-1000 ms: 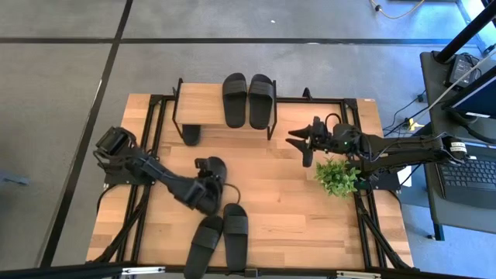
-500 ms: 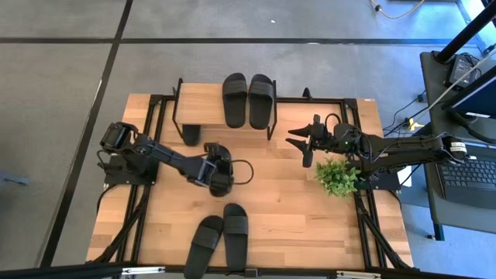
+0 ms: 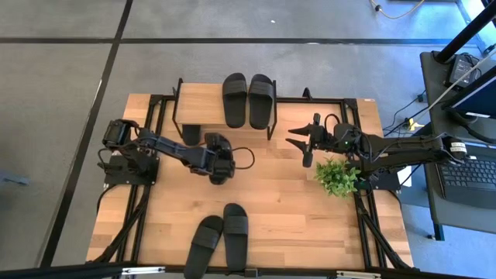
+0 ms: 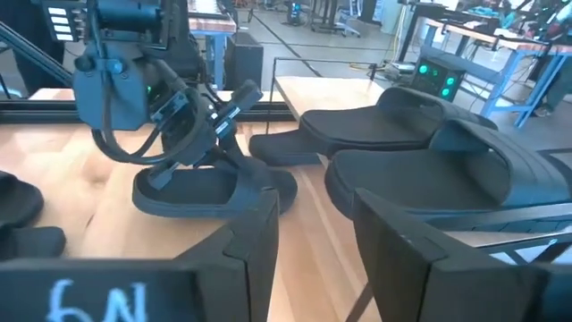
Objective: Pick and place slides into the shelf
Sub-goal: Put the black slipper under the shelf
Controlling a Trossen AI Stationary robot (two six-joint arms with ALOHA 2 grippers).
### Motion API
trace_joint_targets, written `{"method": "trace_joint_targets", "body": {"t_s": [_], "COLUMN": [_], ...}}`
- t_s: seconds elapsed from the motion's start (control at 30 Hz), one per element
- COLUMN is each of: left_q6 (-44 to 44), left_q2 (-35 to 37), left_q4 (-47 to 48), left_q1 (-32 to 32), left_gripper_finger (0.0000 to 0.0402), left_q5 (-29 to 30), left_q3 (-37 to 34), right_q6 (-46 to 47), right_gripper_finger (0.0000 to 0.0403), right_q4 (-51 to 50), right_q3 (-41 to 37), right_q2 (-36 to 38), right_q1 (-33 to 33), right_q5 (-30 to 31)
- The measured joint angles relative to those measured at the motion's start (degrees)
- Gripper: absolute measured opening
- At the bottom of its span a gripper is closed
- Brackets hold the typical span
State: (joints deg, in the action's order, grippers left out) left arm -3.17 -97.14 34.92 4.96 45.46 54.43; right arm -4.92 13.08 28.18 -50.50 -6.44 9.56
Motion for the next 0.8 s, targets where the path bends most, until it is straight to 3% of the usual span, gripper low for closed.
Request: {"method": "trace_joint_targets", "body": {"t_s": [0.27, 0.8], "left_q6": [10.21, 20.17], "left_q2": [0.17, 0.5], "left_q4": [-10.79, -16.41], "left_q1": [-1.82, -7.46], "left_gripper_finger": [0.0004, 0.0003], "left_q5": [-1.98, 0.2], "left_q3": [-4.61, -9.16], "right_q6": [0.09, 0.58], "right_gripper_finger": [0.0145, 0.0145], "right_q4": [0.0, 2.73], "right_q3": [0.0, 0.04], "right_q2": [0.0, -0.02], "right_q1": [-3.58, -10.01], "right_q5": [0.01, 0.02]}}
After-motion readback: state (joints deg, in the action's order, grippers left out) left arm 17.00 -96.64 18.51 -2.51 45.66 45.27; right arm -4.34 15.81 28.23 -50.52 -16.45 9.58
